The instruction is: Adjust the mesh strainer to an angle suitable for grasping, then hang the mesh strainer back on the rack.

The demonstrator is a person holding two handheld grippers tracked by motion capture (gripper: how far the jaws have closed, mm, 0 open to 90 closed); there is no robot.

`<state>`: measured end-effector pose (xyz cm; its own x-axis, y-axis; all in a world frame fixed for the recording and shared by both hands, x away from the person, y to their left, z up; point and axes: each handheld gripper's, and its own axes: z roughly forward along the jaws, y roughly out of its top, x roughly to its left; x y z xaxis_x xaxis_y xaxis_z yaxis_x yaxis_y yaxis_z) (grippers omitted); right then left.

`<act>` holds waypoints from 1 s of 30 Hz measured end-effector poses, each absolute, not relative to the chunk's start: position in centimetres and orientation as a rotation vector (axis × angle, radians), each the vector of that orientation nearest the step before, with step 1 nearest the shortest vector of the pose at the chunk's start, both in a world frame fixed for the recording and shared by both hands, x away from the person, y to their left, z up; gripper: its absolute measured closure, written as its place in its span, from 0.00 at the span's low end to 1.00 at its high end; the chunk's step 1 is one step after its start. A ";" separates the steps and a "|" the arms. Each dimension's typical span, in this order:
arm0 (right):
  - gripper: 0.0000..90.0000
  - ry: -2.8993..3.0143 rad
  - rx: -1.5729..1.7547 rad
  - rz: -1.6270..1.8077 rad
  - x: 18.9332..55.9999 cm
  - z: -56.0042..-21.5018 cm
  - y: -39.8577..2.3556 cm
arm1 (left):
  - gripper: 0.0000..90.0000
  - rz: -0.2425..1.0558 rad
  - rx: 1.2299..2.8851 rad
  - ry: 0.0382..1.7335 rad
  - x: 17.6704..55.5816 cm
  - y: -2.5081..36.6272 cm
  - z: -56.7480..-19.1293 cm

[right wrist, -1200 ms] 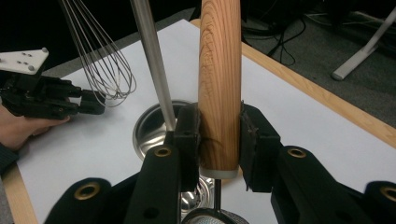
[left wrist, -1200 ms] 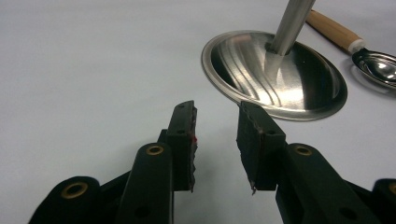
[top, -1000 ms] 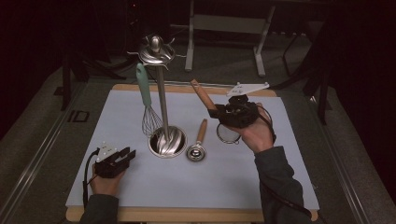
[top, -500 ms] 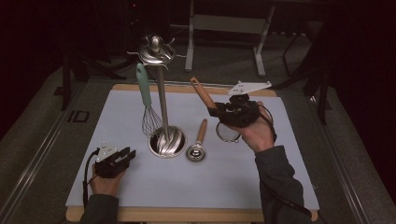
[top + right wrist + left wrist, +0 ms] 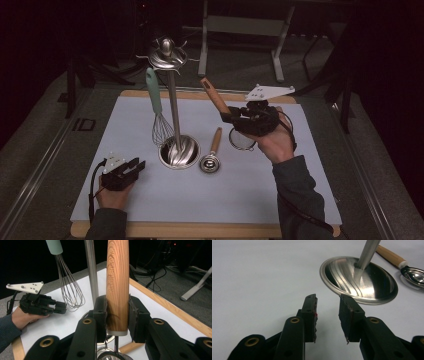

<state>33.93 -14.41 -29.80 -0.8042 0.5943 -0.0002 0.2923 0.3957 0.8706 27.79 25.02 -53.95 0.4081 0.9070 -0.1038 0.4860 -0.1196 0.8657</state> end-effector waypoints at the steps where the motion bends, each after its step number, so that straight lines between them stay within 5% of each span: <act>1: 0.79 2.345 0.772 1.368 33.9 -29.8 -14.4 | 0.74 0.583 1.758 1.214 27.8 25.0 -54.0; 30: 0.79 2.286 0.676 1.500 32.7 -28.8 -14.0 | 0.74 0.584 1.759 1.213 27.8 25.0 -53.9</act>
